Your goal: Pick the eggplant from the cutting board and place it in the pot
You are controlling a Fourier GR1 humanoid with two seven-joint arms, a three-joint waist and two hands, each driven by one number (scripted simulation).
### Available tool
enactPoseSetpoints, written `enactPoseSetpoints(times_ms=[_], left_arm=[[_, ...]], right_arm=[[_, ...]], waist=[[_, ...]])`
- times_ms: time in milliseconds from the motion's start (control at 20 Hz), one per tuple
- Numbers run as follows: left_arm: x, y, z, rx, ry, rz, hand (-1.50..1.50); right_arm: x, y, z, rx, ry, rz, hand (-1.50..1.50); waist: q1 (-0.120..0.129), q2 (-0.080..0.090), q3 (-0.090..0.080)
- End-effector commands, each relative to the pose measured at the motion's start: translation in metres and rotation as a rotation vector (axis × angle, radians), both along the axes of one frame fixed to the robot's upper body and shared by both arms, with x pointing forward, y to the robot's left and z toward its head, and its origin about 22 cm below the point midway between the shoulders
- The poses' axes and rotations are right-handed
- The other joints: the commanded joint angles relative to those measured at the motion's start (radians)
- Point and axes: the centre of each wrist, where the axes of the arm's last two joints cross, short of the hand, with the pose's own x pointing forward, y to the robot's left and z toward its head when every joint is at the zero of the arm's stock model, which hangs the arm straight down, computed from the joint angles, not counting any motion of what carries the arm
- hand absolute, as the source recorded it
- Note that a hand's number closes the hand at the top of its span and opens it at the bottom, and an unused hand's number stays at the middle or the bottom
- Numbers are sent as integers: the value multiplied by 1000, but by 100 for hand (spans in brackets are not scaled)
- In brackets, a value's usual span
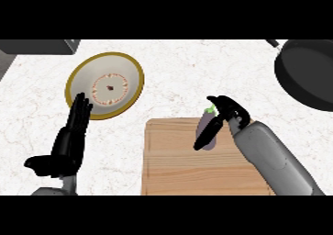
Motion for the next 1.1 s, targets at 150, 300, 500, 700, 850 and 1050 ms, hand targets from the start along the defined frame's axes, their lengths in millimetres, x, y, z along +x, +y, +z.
enactPoseSetpoints(times_ms=[150,300,500,700,850,1050], left_arm=[[3,6,5,10,-10,0,0],[0,-5,1,-2,-4,-2,0],[-2,-8,13,-15,-16,-9,0],[2,4,-10,5,-7,6,0],[6,-23,-8,9,-3,3,0],[8,-19,9,-7,-46,-75,0]], right_arm=[[3,15,-15,-32,51,-9,-150],[-10,6,-34,-128,-74,43,150],[6,20,-26,-127,-144,20,150],[-7,-1,-10,-155,-151,61,150],[-7,-5,-4,-144,-196,20,150],[68,-94,36,-398,-286,-406,150]], waist=[[2,0,0],[1,1,0],[4,1,0],[-3,-1,0],[-5,-1,0],[77,44,1]])
